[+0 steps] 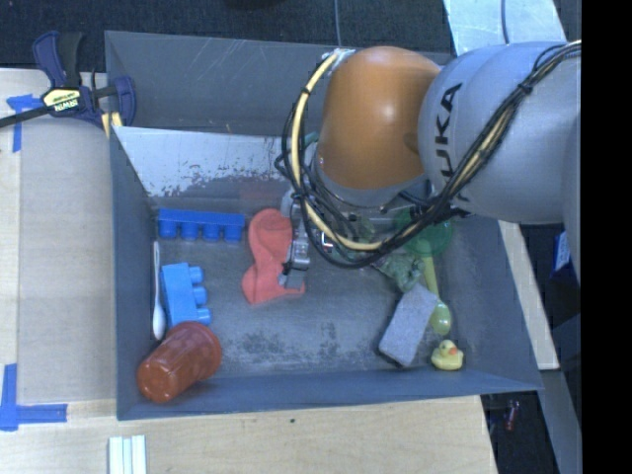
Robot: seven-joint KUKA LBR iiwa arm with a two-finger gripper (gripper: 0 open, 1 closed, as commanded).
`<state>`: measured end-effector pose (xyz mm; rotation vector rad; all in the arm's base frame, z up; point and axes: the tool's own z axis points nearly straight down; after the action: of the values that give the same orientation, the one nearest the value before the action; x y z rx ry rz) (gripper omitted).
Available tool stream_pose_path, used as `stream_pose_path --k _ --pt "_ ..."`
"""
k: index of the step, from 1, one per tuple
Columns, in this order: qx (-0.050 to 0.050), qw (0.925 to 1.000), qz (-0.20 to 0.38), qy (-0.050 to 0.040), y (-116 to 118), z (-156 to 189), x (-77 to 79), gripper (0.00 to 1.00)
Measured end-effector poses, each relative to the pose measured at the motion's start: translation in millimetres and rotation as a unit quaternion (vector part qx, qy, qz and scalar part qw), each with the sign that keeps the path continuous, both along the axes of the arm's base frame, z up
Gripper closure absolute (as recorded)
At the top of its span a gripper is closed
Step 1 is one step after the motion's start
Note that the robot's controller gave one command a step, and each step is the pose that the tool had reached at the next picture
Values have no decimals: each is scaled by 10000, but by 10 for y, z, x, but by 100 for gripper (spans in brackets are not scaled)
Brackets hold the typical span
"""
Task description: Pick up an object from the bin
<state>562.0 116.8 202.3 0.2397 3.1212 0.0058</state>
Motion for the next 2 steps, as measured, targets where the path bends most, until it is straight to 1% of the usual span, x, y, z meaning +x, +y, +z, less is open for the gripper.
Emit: stream_pose_path --k 1,2 --pt "26 9893 -1460 -11 -37 -279 205 0" --pt "2 9998 207 -12 -89 -669 318 0"
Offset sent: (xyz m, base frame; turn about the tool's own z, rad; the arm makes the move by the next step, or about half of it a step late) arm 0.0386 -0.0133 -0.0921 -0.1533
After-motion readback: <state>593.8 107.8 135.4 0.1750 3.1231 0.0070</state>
